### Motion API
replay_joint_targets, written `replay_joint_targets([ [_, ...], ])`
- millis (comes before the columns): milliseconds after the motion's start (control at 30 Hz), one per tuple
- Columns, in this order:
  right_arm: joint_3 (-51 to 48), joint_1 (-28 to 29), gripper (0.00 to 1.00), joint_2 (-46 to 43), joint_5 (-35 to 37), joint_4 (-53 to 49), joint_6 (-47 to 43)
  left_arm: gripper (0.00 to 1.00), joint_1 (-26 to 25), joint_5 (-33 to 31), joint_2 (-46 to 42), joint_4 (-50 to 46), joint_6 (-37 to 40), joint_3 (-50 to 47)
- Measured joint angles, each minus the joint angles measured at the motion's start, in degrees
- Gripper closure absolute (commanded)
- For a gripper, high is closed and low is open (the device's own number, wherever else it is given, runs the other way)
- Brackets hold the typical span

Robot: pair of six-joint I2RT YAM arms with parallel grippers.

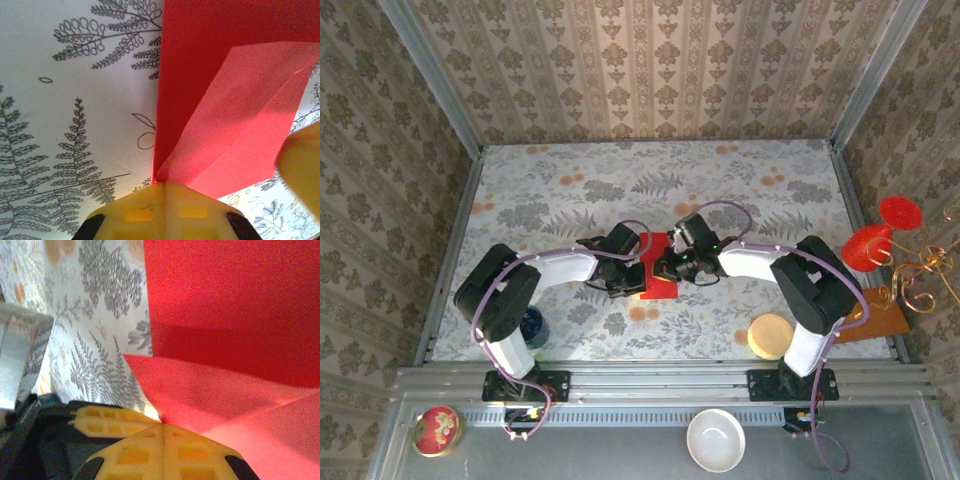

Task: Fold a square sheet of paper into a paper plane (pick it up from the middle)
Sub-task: Fold the triangle a second time at the center of the table.

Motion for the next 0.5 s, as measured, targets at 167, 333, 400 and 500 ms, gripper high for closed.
replay_joint_targets([
  [167,0.04,1.31,0.99,2.01,-1.44,0.09,-0.15,1.00,0.00,0.00,-0.02,0.04,-0.04,-0.04],
  [333,0.83,1.38,0.99,4.83,-1.66,-0.02,-0.17,1.00,0.00,0.00,-0.11,0.11,-0.04,-0.11],
  [400,1.25,1.38,0.99,5.64,-1.60,-0.20,-0.17,1.00,0.00,0.00,-0.17,0.09,-0.04,-0.11],
  [500,1.86,1.38,1.00,6.14,-1.62,-0.66,-0.17,1.00,0.00,-0.20,-0.72,0.04,-0.04,-0.50],
])
